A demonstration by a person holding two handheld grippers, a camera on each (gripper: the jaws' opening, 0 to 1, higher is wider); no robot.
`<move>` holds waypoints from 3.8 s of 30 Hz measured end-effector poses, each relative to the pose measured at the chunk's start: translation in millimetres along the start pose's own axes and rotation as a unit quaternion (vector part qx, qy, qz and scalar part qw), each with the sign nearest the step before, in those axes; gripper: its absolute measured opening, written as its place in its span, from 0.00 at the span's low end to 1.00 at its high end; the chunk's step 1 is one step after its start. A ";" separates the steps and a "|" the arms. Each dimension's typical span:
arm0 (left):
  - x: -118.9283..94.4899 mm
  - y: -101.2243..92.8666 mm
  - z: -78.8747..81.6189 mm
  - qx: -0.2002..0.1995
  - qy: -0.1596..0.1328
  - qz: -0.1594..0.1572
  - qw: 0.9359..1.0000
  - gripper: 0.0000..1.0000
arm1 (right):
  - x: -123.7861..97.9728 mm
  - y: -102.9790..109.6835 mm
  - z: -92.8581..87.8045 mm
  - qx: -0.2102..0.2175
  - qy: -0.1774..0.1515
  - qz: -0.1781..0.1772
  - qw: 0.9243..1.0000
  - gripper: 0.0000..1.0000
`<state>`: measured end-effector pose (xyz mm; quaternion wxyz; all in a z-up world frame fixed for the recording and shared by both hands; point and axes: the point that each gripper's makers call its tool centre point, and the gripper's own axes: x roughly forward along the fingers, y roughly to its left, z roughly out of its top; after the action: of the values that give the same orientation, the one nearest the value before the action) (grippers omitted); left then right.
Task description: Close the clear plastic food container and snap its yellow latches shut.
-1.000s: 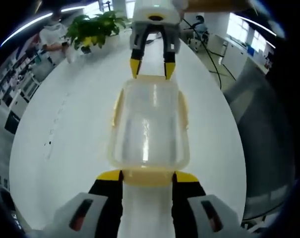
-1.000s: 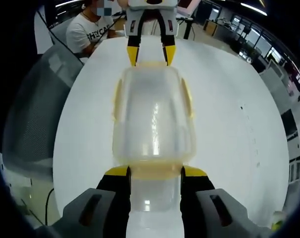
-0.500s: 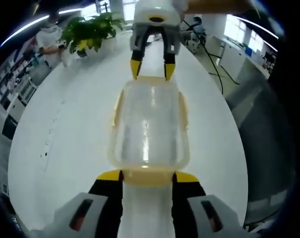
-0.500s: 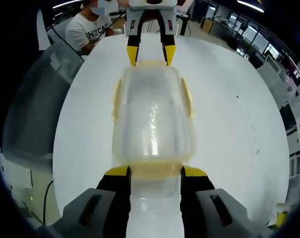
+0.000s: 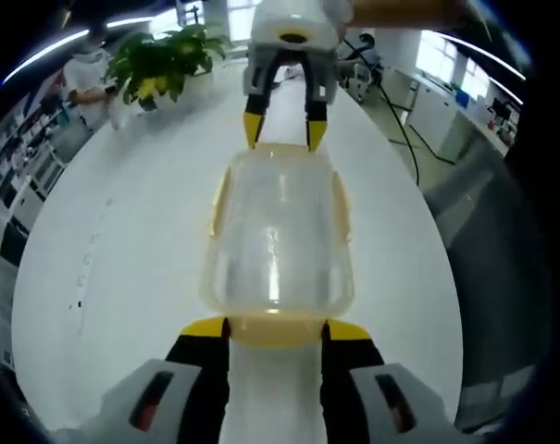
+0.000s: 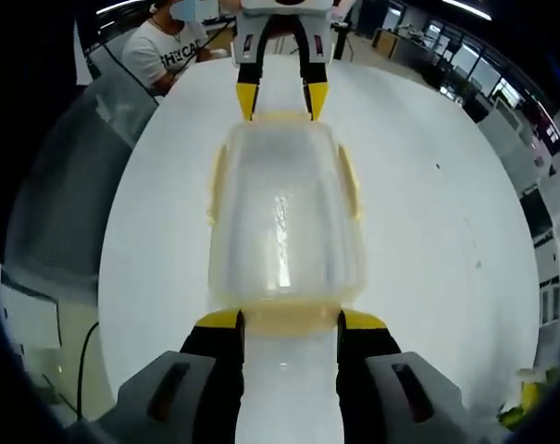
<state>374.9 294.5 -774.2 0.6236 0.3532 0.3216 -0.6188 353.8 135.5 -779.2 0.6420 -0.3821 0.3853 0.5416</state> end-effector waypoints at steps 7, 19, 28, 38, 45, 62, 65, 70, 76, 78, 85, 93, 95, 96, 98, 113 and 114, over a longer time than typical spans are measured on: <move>9.2 -1.5 11.5 0.000 -0.003 -0.005 1.000 0.33 | -6.6 1.3 -12.9 0.000 0.008 0.001 1.000 0.35; 20.0 -1.9 30.6 0.001 -0.012 -0.009 1.000 0.33 | -18.8 4.8 -27.5 0.004 0.018 -0.002 1.000 0.35; 24.5 -4.2 34.9 -0.004 -0.015 -0.014 1.000 0.33 | -20.3 6.4 -32.9 0.007 0.021 -0.001 1.000 0.35; 28.5 -5.7 32.3 -0.005 -0.011 -0.017 1.000 0.33 | -14.2 7.6 -36.2 0.008 0.020 0.001 1.000 0.35; 30.9 -5.5 30.4 -0.007 -0.010 -0.020 1.000 0.33 | -12.4 7.7 -37.4 0.013 0.013 0.004 1.000 0.36; 35.9 -7.1 28.1 0.004 0.021 -0.024 0.999 0.34 | -9.2 10.9 -37.7 0.008 0.036 0.020 0.999 0.37; 35.5 -7.0 27.7 0.003 0.025 -0.025 0.999 0.34 | -7.4 11.7 -38.6 -0.002 0.047 0.017 0.999 0.37; 35.2 -7.2 27.8 0.009 0.032 -0.023 0.999 0.34 | -8.7 11.1 -39.6 -0.003 0.053 0.012 0.999 0.37; 35.1 -6.5 26.9 0.002 0.029 -0.021 0.999 0.34 | -9.2 11.1 -40.1 0.002 0.053 0.007 0.999 0.37; 34.6 -6.4 26.5 -0.002 0.027 -0.020 0.999 0.34 | -9.6 11.0 -40.5 0.004 0.053 0.004 0.999 0.38; 30.8 -5.5 24.8 -0.031 0.013 -0.013 0.999 0.34 | -12.1 11.5 -44.7 0.024 0.046 -0.006 0.999 0.36; 21.0 -7.0 18.9 -0.107 -0.018 0.000 0.994 0.30 | -25.3 11.1 -46.3 0.146 -0.025 -0.024 0.989 0.35; 18.0 -9.0 21.5 -0.162 -0.047 -0.004 0.986 0.31 | -31.0 10.0 -46.3 0.201 -0.053 -0.028 0.978 0.35; 16.5 -9.2 23.0 -0.184 -0.060 -0.005 0.981 0.31 | -33.7 8.0 -44.6 0.224 -0.070 -0.033 0.971 0.34; 13.1 -9.7 25.1 -0.233 -0.088 -0.006 0.969 0.31 | -39.9 3.4 -40.7 0.280 -0.107 -0.045 0.953 0.33; 24.5 -11.2 27.9 -0.380 -0.130 0.021 0.916 0.21 | -16.3 18.8 -24.5 0.406 -0.161 -0.024 0.899 0.27; 25.1 -12.5 29.4 -0.386 -0.130 0.019 0.913 0.20 | -17.4 15.8 -22.2 0.417 -0.169 -0.031 0.893 0.28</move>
<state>362.0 256.3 -779.7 0.7595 0.0077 0.4442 -0.4751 334.3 110.3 -773.7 0.8143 0.0059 0.4492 0.3676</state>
